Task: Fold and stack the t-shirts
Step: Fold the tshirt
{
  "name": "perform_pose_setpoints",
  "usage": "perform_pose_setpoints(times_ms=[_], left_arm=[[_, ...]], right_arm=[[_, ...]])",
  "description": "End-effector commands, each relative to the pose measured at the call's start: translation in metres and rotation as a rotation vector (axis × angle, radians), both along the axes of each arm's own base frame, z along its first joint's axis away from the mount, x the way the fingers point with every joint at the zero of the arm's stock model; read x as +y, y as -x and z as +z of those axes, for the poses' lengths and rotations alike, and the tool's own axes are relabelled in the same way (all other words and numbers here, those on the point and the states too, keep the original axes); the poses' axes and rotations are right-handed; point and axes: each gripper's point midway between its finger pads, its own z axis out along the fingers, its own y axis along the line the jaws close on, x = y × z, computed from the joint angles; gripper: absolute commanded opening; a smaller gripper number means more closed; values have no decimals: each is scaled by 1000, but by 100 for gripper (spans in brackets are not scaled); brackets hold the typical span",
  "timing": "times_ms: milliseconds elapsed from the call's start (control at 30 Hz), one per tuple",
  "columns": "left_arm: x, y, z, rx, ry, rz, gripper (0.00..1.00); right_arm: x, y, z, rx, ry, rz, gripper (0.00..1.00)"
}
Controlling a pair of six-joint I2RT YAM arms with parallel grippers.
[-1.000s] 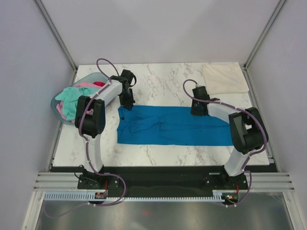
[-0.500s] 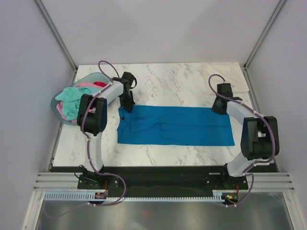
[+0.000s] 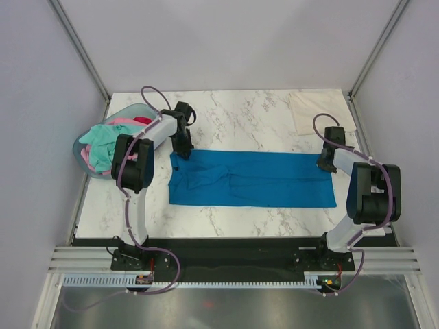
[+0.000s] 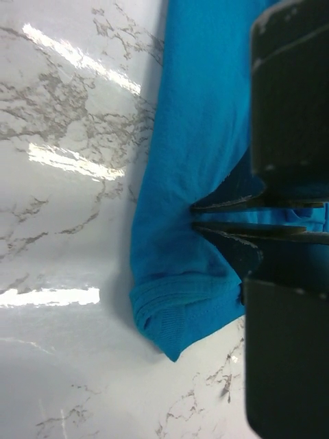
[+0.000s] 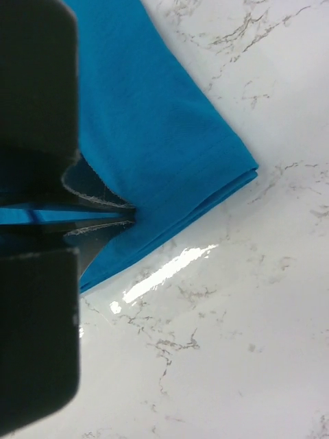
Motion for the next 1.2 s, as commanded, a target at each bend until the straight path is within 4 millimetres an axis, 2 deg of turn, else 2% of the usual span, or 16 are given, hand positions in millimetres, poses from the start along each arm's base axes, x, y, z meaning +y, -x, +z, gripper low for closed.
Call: perform_pose_setpoints(times_ms=[0,133,200,400,433,467,500,633,667,867,967,1000,1033,1100,1133,1167], left_arm=[[-7,-11,-15,0,27,23,17],[-11,-27,-15,-26,16,24,17],[-12,-36,-16,-42,15,24,18],[-48,-93,-21,-109,141,13,19],[-59,-116,0,-178,190,3,19],[-71,-121,-9,-161,247,-9,19],[-81,-144,18,-235,306,0,20],[-97,-168,68,-340,451,6,20],[-97,-172,99,-405,466,-5,20],[-74,-139,157,-485,393,-34,23],[-53,-106,162,-472,316,-14,24],[-49,-90,144,-422,299,-20,25],[-49,-80,154,-425,314,-34,25],[-47,-56,131,-349,316,-37,25],[-50,-47,132,-336,350,-47,25],[-53,-40,127,-316,369,-49,24]], right_arm=[[-15,18,-8,34,33,-60,13],[-13,9,18,-30,25,-56,15],[-12,1,45,-107,21,-55,19],[24,-22,93,-361,-172,-22,23],[30,-29,102,-412,-191,-6,24],[36,-31,110,-445,-207,13,24],[42,-31,111,-453,-217,29,25],[72,-35,105,-402,-244,130,26],[75,-34,104,-397,-245,149,26],[98,-37,96,-376,-288,235,27],[145,-47,99,-381,-372,361,26],[161,-53,105,-399,-404,410,26],[194,-55,105,-402,-471,507,26],[227,-66,116,-428,-523,624,30],[254,-66,110,-414,-592,725,31],[265,-70,108,-407,-606,765,35]])
